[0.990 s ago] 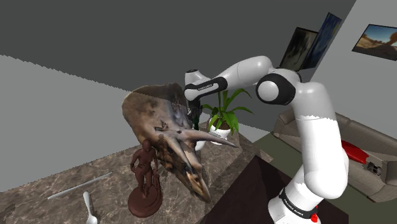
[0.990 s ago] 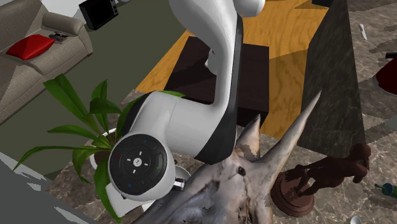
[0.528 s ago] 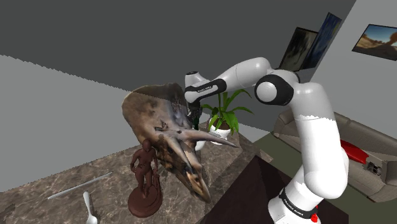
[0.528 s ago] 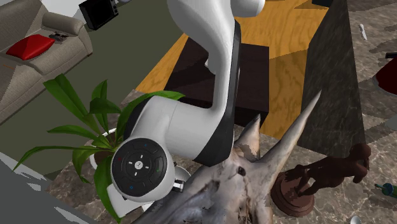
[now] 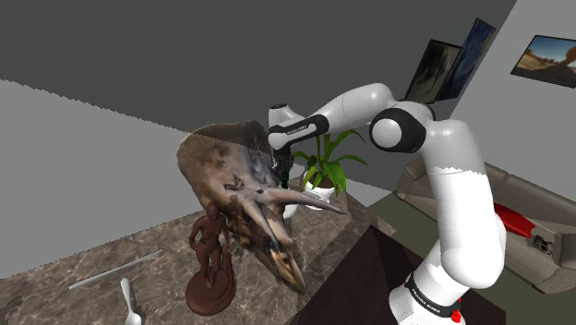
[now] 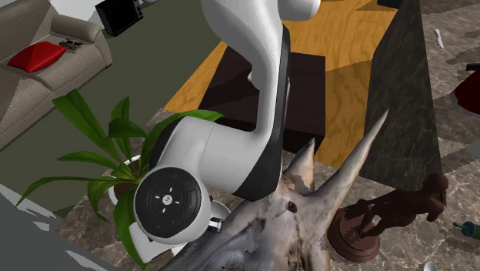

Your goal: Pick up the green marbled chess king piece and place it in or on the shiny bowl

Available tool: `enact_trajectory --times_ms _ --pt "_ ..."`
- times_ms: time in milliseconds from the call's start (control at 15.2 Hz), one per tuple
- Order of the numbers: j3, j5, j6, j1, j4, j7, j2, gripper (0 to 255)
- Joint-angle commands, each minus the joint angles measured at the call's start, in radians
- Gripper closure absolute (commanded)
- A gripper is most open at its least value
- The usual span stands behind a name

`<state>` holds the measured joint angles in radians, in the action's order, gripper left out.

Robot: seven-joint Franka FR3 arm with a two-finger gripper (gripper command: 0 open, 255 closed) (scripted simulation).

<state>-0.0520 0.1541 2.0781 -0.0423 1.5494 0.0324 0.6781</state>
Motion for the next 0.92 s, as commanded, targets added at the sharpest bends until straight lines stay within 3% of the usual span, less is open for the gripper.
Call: enact_trajectory --times_ms 0,264,396,594,858 --pt "0.004 -0.001 0.052 0.0 0.01 -0.001 0.046 0" --pt "0.007 -0.001 0.055 0.009 -0.009 -0.014 0.072 0" --pt "0.059 0.039 0.02 -0.04 -0.01 -0.023 0.037 0" --pt "0.105 0.061 -0.057 -0.066 -0.048 -0.035 0.001 0" --pt "0.124 0.073 -0.059 -0.081 -0.048 -0.042 0.002 0"
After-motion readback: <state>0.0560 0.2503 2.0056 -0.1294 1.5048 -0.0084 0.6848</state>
